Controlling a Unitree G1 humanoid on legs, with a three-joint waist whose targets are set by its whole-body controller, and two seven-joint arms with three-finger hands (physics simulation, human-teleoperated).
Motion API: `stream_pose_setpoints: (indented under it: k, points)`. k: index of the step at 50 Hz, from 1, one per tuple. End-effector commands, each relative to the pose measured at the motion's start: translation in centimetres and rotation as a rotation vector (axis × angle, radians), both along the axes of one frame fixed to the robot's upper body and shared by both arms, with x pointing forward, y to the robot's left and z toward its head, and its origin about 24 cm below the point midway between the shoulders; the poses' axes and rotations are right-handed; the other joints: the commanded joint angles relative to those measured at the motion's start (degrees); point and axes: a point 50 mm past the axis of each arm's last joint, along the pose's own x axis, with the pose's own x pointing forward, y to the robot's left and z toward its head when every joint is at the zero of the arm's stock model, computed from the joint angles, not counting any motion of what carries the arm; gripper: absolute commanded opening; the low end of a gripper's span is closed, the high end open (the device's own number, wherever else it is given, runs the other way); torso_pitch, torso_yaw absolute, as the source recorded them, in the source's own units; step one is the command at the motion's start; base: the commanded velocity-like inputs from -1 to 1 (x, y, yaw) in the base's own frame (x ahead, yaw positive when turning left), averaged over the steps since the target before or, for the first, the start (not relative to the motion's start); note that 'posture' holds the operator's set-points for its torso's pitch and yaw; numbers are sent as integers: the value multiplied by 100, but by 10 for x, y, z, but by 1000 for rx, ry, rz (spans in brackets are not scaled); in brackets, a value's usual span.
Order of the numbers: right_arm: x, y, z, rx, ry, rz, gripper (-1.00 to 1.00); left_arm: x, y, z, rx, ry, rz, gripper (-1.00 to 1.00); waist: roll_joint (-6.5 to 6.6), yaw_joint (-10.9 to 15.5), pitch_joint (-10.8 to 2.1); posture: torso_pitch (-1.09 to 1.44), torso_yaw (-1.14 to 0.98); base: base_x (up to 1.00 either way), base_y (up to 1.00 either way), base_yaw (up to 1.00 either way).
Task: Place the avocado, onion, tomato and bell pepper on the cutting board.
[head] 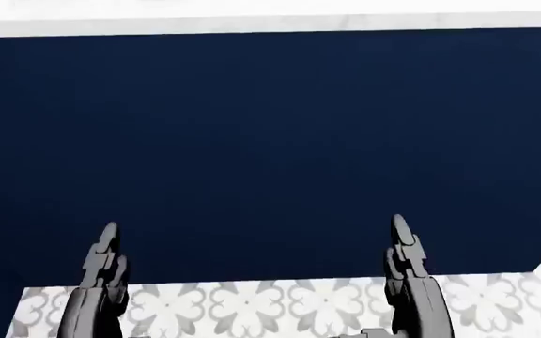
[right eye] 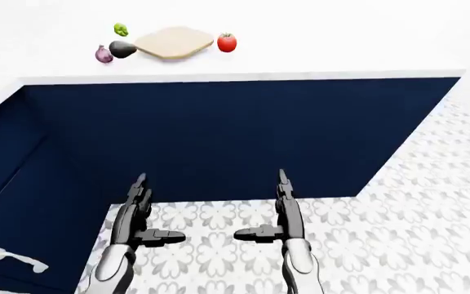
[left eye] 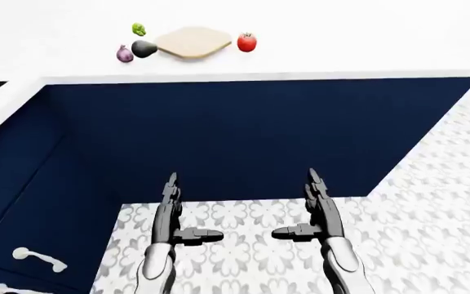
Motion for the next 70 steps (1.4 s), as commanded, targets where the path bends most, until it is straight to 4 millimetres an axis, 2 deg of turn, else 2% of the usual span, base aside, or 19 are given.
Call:
stream_pose_setpoints:
  k: [1, 3, 5, 7, 11, 16, 21, 22, 29, 35, 39, 45, 48, 49, 50, 58, 61, 67, 70]
  points:
    - [13, 2, 57, 12, -217, 11, 100, 7, 1, 40, 51, -148, -2, 100, -45, -12, -5, 0, 0, 0, 0, 0]
    - [12, 1, 74, -7, -251, 22, 100, 10, -2, 48, 84, -147, -21, 100, -8, 58, -379, 0, 0, 0, 0, 0]
    - [10, 0, 95, -12, -284, 20, 100, 16, -3, 66, 90, -167, -21, 100, -37, 51, -133, 0, 0, 0, 0, 0]
    - [9, 0, 110, -33, -319, 29, 100, 20, -3, 81, 104, -176, -26, 100, -38, 66, -399, 0, 0, 0, 0, 0]
    - [7, -1, 137, -64, -380, 29, 100, 20, 4, 111, 145, -214, -19, 100, -19, 54, -546, 0, 0, 3, 1, 0]
    - [7, -2, 174, -68, -447, 26, 100, 26, 11, 162, 197, -292, -21, 100, 50, -7, -289, 0, 0, 30, 18, 0]
    - [5, -2, 197, -51, -497, 23, 100, 24, 14, 188, 230, -333, 4, 100, 587, -61, -377, 0, 0, 36, 21, 0]
    - [4, -1, 199, -52, -499, 30, 100, 22, 16, 192, 234, -337, 9, 100, 396, -19, -296, 0, 0, 37, 22, 0]
    - [1, -3, 211, -50, -525, 30, 100, 15, 18, 213, 262, -382, 21, 100, 223, 32, -281, 0, 0, 37, 22, 0]
    - [3, 1, 222, -62, -550, 44, 100, 15, 23, 231, 289, -414, 37, 100, -230, 136, -356, 0, 0, 37, 22, 0]
    - [-1, 3, 236, -57, -578, 59, 100, 14, 24, 240, 312, -426, 40, 100, -235, 12, -230, 0, 0, 36, 14, 0]
    - [-1, 4, 246, -55, -610, 64, 100, 11, 28, 248, 321, -445, 76, 100, 78, -86, -183, 0, 0, 36, 6, 0]
    - [-3, 5, 247, -51, -613, 64, 100, 6, 29, 252, 335, -463, 89, 100, 622, -69, -374, 0, 0, 36, 5, 0]
    - [-3, 4, 249, -50, -616, 63, 100, 2, 31, 260, 339, -483, 93, 100, 398, -29, -290, 0, 0, 33, 9, 0]
    - [-4, 4, 251, -50, -620, 61, 100, 1, 32, 264, 348, -492, 102, 100, 482, -56, -266, 0, 0, 32, 8, 0]
    - [-8, 3, 255, -64, -640, 55, 100, -2, 34, 270, 359, -509, 107, 100, 111, 113, -222, 0, 0, 31, 11, 0]
    - [-9, 3, 256, -67, -649, 51, 100, -5, 38, 272, 363, -514, 123, 100, -317, 163, -298, 0, 0, 31, 21, 0]
    - [-8, 4, 257, -44, -654, 55, 100, -6, 37, 273, 369, -516, 123, 100, -275, 6, -268, 0, 0, 47, 37, 0]
    - [-9, 4, 258, -33, -665, 55, 100, -6, 36, 274, 372, -517, 121, 100, -42, -99, -196, 0, 0, 45, 12, 0]
